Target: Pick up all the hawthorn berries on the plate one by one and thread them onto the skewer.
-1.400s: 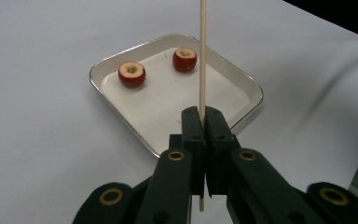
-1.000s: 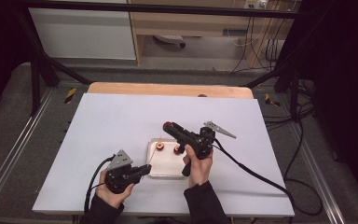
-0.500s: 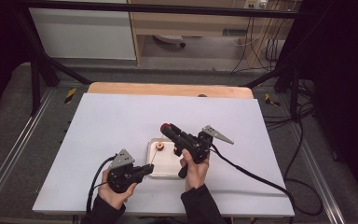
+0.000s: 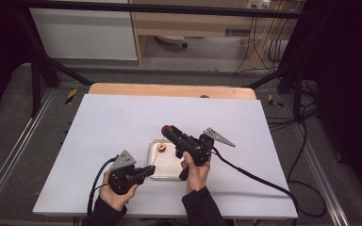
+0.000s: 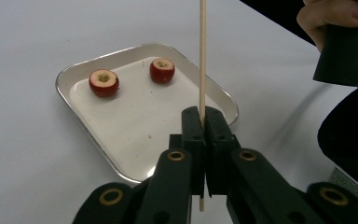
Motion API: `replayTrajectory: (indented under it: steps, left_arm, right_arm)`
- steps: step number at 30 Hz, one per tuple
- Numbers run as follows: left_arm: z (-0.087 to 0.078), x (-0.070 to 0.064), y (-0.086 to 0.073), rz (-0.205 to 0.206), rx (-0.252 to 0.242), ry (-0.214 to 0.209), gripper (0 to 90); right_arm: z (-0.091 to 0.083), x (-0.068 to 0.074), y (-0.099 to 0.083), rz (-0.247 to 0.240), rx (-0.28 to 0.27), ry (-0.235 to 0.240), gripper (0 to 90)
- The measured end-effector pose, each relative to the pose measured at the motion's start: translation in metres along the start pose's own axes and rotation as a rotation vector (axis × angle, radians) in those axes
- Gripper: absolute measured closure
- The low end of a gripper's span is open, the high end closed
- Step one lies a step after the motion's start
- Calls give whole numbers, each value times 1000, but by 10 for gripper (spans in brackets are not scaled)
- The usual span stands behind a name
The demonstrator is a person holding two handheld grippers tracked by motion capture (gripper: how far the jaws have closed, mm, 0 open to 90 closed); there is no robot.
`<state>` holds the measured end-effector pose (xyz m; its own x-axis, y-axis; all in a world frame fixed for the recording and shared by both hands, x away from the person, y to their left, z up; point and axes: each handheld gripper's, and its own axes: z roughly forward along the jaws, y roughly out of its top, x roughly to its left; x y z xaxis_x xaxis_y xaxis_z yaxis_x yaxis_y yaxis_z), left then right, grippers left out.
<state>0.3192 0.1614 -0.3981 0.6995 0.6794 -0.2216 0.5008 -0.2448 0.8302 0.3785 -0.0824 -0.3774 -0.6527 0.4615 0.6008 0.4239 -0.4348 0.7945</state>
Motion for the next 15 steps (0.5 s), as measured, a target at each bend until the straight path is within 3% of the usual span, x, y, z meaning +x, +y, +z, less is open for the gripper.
replayTrajectory:
  steps: [15]
  left_arm:
    - [0, 0, 0, 0, 1, 1, 883]
  right_arm:
    - [0, -1, 0, -2, 6, -2, 606]
